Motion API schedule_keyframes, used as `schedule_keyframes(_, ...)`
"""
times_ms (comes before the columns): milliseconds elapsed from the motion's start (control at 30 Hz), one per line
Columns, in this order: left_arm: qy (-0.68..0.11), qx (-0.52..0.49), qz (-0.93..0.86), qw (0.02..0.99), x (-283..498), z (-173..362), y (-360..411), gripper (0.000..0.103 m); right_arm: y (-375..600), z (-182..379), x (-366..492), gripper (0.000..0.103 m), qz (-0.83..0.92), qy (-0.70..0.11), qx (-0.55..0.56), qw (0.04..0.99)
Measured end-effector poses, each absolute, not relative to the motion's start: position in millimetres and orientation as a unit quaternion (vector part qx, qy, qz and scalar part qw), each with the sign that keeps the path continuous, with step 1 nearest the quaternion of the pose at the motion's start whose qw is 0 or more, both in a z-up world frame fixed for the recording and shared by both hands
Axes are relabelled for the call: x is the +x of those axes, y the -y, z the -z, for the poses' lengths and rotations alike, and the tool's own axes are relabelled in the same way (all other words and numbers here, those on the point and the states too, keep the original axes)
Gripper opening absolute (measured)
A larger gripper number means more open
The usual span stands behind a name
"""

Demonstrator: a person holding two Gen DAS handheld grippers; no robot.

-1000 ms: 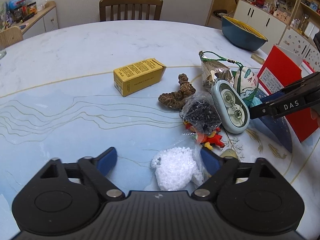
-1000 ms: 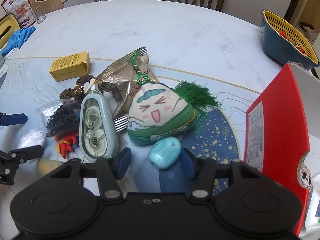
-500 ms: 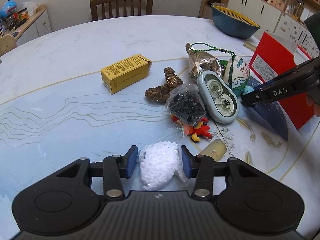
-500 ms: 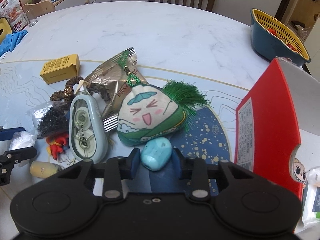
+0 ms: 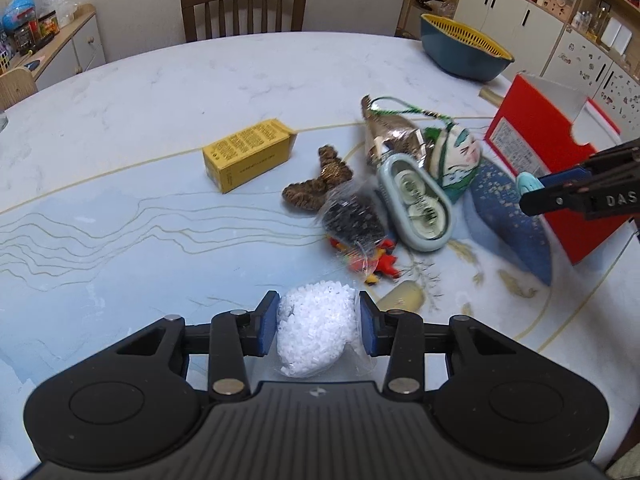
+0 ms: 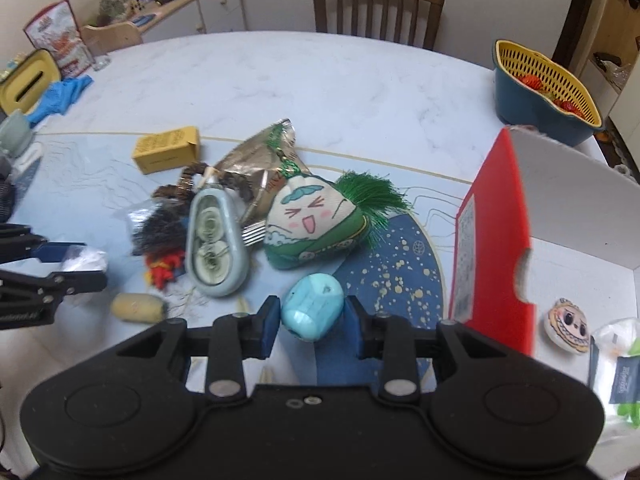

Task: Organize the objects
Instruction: 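Grasp the blue egg toy with the right tool while the left tool grasps the white foam bag, then carry both items into the red box and open both tools to release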

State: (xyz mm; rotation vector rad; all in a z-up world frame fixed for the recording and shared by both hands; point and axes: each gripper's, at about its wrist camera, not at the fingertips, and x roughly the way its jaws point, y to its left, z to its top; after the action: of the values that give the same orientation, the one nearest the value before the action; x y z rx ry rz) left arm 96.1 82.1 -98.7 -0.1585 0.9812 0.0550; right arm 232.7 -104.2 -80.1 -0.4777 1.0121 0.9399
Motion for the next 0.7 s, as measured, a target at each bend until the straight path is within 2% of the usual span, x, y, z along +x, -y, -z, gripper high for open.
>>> schedule_keyframes(400,-0.453,-0.065,-0.017,0.889,104,48,-35,0.040,150,27,229,0.033,-0.478,-0.438,-0.202,0.734)
schedule_keyframes(700,-0.437,-0.046,0.005,0.898,130,21,15,0.040,189,3,261,0.033,-0.482,-0.423,-0.186,0.744)
